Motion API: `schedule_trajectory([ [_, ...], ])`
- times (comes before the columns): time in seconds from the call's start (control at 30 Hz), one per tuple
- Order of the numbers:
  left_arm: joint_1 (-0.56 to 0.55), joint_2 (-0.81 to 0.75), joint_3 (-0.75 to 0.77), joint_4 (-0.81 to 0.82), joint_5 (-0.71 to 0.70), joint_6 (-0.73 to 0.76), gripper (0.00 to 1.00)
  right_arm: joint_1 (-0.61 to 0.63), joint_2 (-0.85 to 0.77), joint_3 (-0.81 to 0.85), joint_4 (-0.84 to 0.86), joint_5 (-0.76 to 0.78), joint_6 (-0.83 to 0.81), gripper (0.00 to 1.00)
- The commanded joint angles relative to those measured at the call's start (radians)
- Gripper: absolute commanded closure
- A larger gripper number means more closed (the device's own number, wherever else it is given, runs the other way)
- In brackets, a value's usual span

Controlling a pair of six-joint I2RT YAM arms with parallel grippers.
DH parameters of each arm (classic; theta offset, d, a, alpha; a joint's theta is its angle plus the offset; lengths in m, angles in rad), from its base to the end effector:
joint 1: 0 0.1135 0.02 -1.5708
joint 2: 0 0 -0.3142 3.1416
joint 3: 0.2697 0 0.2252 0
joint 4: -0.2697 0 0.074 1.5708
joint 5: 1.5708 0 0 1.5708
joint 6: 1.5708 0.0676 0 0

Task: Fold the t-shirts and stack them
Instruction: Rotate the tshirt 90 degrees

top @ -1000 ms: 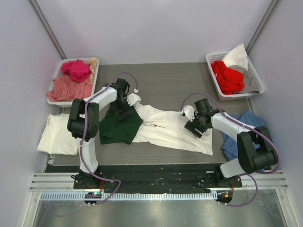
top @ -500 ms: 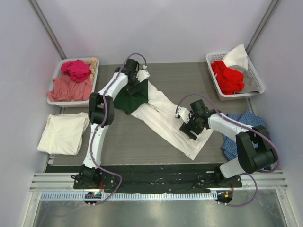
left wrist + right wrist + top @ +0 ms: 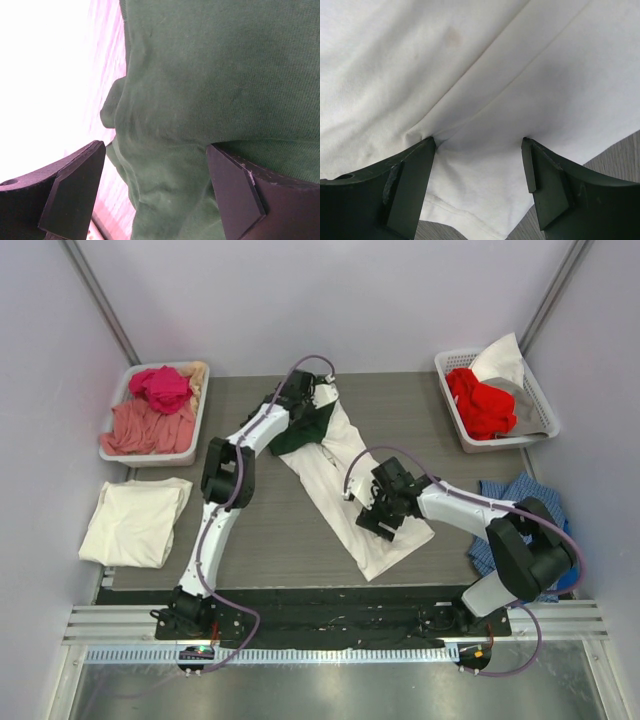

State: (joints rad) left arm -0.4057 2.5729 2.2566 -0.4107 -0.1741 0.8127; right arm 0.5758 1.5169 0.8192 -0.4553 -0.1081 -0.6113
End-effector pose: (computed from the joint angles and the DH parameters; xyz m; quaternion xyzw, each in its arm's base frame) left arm 0.5695 -0.2319 0.1788 0.4909 0.7657 0.1601 0.3835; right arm 0.2185 0.1505 0.2047 -0.5556 0.8035 0.0492 0.2080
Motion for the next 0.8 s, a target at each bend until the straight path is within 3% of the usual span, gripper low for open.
schedule_trajectory([
  [0.0,-0.037,0.036,-0.052,0.095,0.051,0.026,0.12,0.062,0.045,-0.018,-0.019,-0.022,0.033,0.20],
  [0.27,-0.087,0.049,-0.123,0.197,0.080,0.101,0.12,0.189,0.100,-0.002,0.033,-0.022,0.048,0.20],
  [0.77,-0.111,0.127,-0.039,0.283,0.222,0.155,0.13,0.346,0.322,0.208,0.093,-0.016,0.056,0.21],
])
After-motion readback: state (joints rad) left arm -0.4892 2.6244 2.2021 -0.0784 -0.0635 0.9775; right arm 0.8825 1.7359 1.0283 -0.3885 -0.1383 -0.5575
